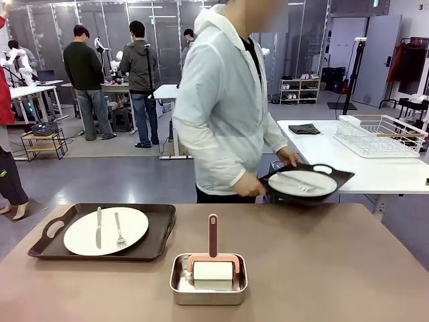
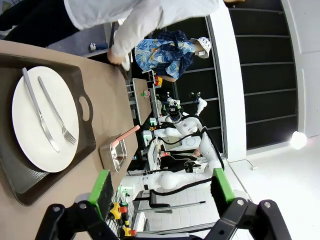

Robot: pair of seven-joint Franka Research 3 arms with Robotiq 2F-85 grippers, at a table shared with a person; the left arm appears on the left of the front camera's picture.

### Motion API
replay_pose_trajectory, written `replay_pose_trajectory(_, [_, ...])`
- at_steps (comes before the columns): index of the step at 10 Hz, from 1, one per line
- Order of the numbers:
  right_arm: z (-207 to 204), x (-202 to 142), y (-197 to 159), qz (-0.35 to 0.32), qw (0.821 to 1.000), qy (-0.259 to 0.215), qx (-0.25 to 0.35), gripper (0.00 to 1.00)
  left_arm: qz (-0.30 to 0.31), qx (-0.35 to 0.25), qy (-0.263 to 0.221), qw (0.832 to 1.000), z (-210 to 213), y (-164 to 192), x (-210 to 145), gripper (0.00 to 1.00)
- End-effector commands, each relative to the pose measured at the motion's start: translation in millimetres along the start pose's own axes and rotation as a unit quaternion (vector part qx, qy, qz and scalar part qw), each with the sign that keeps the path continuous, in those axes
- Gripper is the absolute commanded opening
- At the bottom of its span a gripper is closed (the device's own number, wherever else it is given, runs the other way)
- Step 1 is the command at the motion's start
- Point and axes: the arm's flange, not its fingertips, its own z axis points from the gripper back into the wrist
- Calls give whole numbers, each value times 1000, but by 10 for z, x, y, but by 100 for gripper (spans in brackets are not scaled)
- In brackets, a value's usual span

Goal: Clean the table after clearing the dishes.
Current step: When the left (or right) Handle tray is removed, use the left hand (or right hand) to clean the left (or right) side of the table with the Lint Roller.

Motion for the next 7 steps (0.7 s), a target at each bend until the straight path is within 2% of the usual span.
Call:
replay_pose_trajectory(1, [11, -9, 7, 1, 1000, -1, 0, 100, 1, 1, 0, 1000, 23, -9, -22, 100])
replay_pose_trajectory(6, [0, 0, 0, 0, 1000, 0, 0, 100, 1, 1, 0, 1000, 23, -9, -22, 100])
replay_pose_trajectory(7, [-88, -11, 17, 23, 1000, 18, -8, 100, 1, 1, 0, 1000, 23, -9, -22, 100])
